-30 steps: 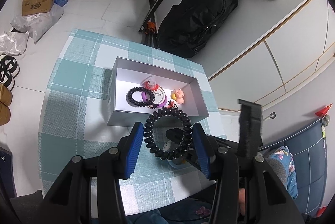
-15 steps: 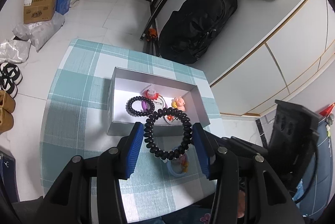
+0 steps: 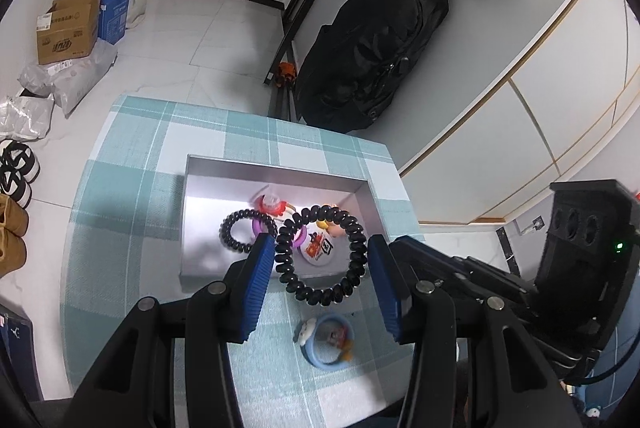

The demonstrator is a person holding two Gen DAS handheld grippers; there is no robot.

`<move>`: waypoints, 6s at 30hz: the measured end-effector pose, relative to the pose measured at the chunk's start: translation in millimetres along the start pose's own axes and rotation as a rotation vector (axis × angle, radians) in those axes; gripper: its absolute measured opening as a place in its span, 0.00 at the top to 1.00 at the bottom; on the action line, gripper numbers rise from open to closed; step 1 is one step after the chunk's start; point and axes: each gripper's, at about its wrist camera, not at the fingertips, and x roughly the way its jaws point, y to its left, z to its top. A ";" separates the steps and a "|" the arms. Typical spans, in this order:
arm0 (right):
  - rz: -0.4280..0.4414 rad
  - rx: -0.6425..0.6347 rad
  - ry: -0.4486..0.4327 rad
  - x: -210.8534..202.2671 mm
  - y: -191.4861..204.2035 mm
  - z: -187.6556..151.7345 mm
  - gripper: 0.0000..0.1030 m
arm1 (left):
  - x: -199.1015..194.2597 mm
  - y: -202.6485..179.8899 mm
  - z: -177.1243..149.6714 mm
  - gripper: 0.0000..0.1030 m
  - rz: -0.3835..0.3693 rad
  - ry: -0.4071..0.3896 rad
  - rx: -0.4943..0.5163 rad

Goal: Organize jewelry
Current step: 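Carry the bracelet into the box with the left gripper while the right grasps a small charm, then open both grippers in the box and withdraw them, then reach the left gripper to the blue ring teether and grasp it, then lift the blue ring with the left gripper while the right grasps the red charm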

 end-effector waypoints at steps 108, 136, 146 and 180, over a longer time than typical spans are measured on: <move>-0.110 0.156 -0.029 -56.6 -62.8 -36.1 0.01 | 81.6 -59.8 -98.1 0.28 0.304 0.204 0.443; -0.223 0.171 0.014 -50.8 -70.4 -44.1 0.01 | 54.5 -57.5 -80.1 0.49 0.120 0.154 0.342; -0.254 0.143 0.076 -30.0 -66.1 -50.4 0.01 | 13.8 -46.6 -59.2 0.49 0.106 0.030 0.233; -0.295 -0.312 0.304 61.7 20.4 -79.0 0.76 | -16.8 23.2 -23.6 0.49 0.034 -0.031 -0.058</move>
